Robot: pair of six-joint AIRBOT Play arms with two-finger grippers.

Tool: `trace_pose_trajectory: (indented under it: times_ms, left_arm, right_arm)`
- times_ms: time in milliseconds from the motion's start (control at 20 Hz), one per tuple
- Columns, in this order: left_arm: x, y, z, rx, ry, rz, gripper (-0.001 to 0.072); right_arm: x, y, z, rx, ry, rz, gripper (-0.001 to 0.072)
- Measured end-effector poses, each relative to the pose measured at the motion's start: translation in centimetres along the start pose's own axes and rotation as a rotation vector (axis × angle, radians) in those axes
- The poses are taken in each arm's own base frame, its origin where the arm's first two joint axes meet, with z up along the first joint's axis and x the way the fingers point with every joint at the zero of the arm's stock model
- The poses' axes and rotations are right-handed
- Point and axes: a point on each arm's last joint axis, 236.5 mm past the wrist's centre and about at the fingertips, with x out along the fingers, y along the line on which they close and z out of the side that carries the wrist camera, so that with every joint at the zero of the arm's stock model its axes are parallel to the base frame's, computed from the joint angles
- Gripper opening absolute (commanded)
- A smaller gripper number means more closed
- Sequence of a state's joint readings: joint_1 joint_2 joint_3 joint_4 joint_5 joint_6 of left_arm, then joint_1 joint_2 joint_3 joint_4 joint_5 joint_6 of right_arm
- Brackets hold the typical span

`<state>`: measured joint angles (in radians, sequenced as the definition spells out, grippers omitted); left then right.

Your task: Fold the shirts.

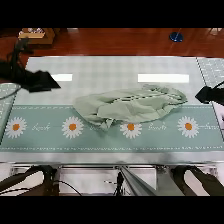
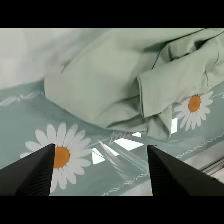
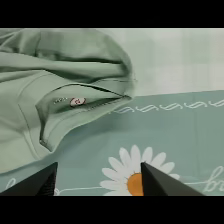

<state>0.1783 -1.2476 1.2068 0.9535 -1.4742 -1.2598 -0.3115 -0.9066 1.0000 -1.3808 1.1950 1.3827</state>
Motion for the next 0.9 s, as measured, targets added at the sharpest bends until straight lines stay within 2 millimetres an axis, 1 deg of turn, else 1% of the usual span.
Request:
trace_pose_trajectory:
  times_ms: [50, 100, 150, 250, 300, 500, 600, 750, 900]
  left_arm:
    - [1.5, 0.6, -1.6, -0.037, 0.022, -0.033, 0.0683]
    - [3.0, 1.3, -3.1, -0.069, 0.039, -0.055, 0.0699]
    - [4.3, 1.9, -4.1, -0.095, 0.044, -0.069, 0.072]
    - [6.6, 2.7, -5.5, -0.132, 0.043, -0.081, 0.072]
    - [7.5, 3.0, -5.8, -0.14, 0.04, -0.081, 0.072]
    - [11.0, 3.5, -5.9, -0.168, 0.031, -0.087, 0.072]
    - [12.6, 3.7, -5.9, -0.177, 0.039, -0.085, 0.072]
    - [14.6, 3.8, -5.6, -0.177, 0.058, -0.079, 0.072]
    - [16.1, 3.0, -4.7, -0.165, 0.074, -0.095, 0.072]
  right_arm:
    - [0.2, 0.2, 0.1, 0.022, -0.003, 0.024, 0.0602]
    - [0.6, 0.4, 0.1, 0.04, -0.001, 0.049, 0.0603]
    - [1.0, 0.6, 0.0, 0.052, 0.008, 0.069, 0.0603]
    - [2.0, 1.1, -0.3, 0.073, 0.039, 0.112, 0.0603]
    - [2.6, 1.3, -0.4, 0.085, 0.054, 0.132, 0.0602]
    - [4.9, 2.0, -1.1, 0.126, 0.124, 0.195, 0.0602]
    - [5.7, 2.2, -1.5, 0.137, 0.152, 0.211, 0.0603]
    - [6.6, 2.2, -1.8, 0.144, 0.178, 0.223, 0.0603]
    - [6.9, 2.2, -1.9, 0.145, 0.187, 0.228, 0.0603]
